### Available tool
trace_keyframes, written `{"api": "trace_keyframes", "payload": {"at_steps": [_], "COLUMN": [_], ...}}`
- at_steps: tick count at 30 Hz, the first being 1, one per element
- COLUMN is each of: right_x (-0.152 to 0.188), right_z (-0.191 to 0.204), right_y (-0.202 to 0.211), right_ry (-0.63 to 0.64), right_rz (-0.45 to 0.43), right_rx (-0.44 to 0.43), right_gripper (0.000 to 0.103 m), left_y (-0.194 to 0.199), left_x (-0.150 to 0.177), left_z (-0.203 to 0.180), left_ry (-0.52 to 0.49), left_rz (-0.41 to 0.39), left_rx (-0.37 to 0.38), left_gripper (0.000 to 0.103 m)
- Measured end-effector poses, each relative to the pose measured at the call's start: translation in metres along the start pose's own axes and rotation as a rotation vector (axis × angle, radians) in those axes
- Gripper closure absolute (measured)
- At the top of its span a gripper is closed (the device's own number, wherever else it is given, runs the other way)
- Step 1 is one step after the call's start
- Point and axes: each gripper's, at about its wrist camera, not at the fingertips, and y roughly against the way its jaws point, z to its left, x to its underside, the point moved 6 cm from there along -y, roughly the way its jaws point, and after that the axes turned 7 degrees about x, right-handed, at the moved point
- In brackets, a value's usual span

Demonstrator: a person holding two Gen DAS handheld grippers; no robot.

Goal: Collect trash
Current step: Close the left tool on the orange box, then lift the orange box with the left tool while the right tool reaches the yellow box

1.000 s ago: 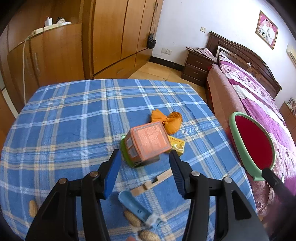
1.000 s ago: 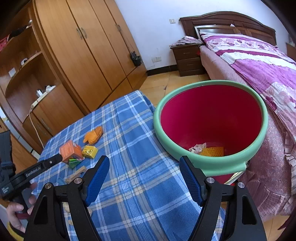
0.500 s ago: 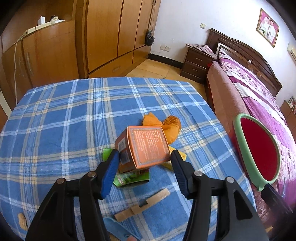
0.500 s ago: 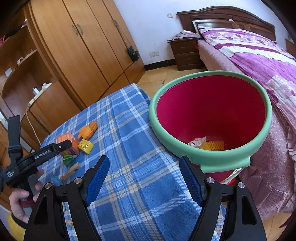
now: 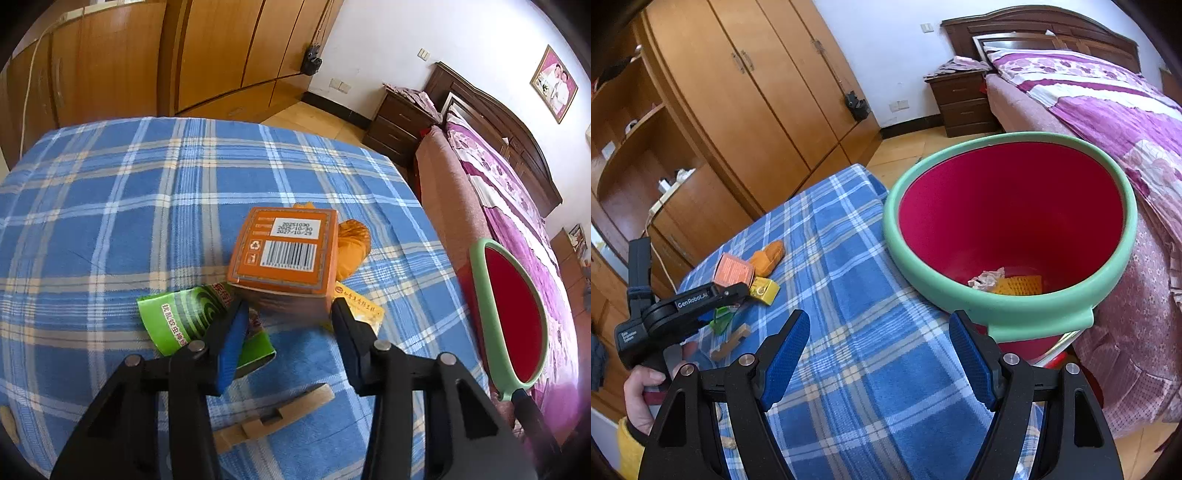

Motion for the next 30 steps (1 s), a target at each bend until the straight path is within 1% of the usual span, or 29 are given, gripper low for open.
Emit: {"api": "trace_keyframes", "payload": {"at_steps": [7, 14, 22, 30], "right_x": [-0.002, -0.005, -0.007, -0.007], "right_z": [-0.002, 0.025, 0.062, 0.101], "right_y": [-0.002, -0.004, -0.014, -0.034], "right_ry": [-0.008, 0.061, 0.132, 0.182], "right_rz": [0.003, 0.000, 0.021, 0.058], "right_rx": [0.002, -0.035, -0.086, -0.133], "right_gripper": [0.024, 0.024, 0.024, 0.024], "left_y": [0.020, 0.051, 0.073, 0.093], "left_x": [0.000, 0.003, 0.005, -0.004], "left_z": [-0.002, 0.002, 0.022, 0.045], "left_ry": [-0.034, -0.070, -0.025, 0.009], "left_rz": [-0.050, -0.103, -0.134, -0.190], "left_rx": [-0.012, -0.048, -0.052, -0.087], "left_gripper": [0.057, 0.057, 0.057, 0.057]}}
